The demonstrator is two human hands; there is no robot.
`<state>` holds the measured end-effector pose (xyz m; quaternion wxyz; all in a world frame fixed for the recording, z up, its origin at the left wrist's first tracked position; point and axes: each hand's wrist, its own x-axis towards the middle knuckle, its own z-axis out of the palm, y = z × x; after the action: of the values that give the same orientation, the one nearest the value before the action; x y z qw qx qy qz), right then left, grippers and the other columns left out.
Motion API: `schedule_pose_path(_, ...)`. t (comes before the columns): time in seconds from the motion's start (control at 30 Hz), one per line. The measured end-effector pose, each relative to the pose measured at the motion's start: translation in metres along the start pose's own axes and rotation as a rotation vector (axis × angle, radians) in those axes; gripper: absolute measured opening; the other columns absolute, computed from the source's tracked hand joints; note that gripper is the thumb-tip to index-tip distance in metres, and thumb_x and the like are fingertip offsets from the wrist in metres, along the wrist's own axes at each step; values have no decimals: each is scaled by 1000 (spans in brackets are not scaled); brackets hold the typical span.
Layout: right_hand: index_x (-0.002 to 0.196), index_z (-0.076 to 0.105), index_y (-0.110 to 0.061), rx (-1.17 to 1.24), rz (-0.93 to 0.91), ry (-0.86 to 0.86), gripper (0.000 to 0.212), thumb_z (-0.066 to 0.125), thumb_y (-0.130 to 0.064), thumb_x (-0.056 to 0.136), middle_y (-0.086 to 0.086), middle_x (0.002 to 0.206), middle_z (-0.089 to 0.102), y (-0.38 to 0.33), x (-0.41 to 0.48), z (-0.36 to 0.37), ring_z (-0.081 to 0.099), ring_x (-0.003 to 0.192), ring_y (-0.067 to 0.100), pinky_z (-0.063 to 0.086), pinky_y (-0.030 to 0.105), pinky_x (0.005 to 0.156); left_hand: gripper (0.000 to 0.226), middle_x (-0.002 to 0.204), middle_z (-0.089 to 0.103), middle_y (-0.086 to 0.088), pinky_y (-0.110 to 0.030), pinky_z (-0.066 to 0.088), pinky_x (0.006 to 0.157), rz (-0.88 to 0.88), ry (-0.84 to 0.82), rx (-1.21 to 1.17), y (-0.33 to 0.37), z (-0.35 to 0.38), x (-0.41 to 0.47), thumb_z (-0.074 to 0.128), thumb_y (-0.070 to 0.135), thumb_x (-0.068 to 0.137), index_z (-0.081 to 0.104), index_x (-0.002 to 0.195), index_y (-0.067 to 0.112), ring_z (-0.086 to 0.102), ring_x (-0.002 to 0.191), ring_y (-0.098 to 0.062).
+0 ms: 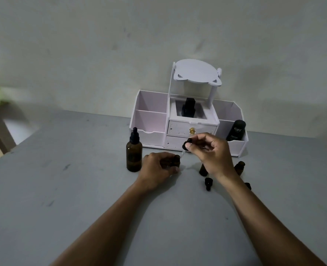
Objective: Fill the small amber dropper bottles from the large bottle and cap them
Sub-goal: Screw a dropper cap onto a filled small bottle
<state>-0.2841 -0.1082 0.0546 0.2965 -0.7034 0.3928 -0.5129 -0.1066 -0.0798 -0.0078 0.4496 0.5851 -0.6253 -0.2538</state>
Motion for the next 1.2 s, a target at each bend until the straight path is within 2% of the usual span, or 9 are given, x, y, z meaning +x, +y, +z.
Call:
schedule_pose_path(0.2,96,74,-4,34,-5,72,16,79,-7,81,5,88,76,10,4,11,71,78,7,54,13,73,46,113,76,4,-14,50,96,-1,-16,2,-4,-1,2,84,17,78,71,123,19,70,98,-2)
schedule_pose_path(0.33,91,74,-7,9,-13,32,13,80,-7,80,1,85,75,15,2,16,70,76,6,54,14,74,47,115,75,5,-17,51,98,1,-29,2,-6,-2,3,84,19,79,71,124,20,70,101,-2)
schedule_pose_path(0.43,89,74,-11,-36,-5,14,12,80,-8,80,0,82,74,25,-4,27,69,74,5,52,13,72,39,104,78,10,-7,51,85,7,-15,-16,-4,-1,1,83,19,78,75,116,22,71,90,3)
schedule_pose_path(0.6,105,76,-18,-134,-35,74,22,77,-15,83,-3,96,76,38,-18,43,71,82,9,57,19,73,31,90,78,12,-9,54,67,10,1,-91,3,-2,-4,79,10,79,78,108,22,73,80,1)
schedule_pose_path(0.73,103,77,-17,-175,-66,140,21,79,-20,82,-2,97,76,41,-20,46,71,85,11,59,26,76,32,91,78,12,-8,53,73,19,-6,-100,5,-3,-5,80,10,79,78,108,21,72,82,4)
schedule_pose_path(0.87,115,73,-14,-197,-103,113,30,77,-16,85,-2,105,73,39,-23,43,69,89,9,57,17,74,32,95,77,13,-9,54,80,38,-25,-65,4,-3,-3,79,12,81,77,112,21,71,86,5)
schedule_pose_path(0.97,113,74,-14,-210,-151,96,27,74,-11,87,0,108,74,39,-22,42,69,90,9,56,15,79,36,103,77,9,-11,53,84,41,-33,-61,3,-4,-3,79,13,82,75,117,19,71,91,3)
schedule_pose_path(1.1,108,75,-15,-217,-170,93,23,75,-11,85,-3,103,74,42,-21,42,69,88,10,57,28,87,36,105,77,7,-13,55,88,37,-48,-61,2,-4,-2,79,12,83,74,118,18,72,93,0)
schedule_pose_path(1.2,106,75,-14,-198,-144,100,23,78,-13,83,-1,101,74,43,-19,43,69,88,11,57,24,78,34,104,78,7,-14,55,87,40,-43,-68,2,-4,-3,79,12,83,75,116,19,72,92,-1)
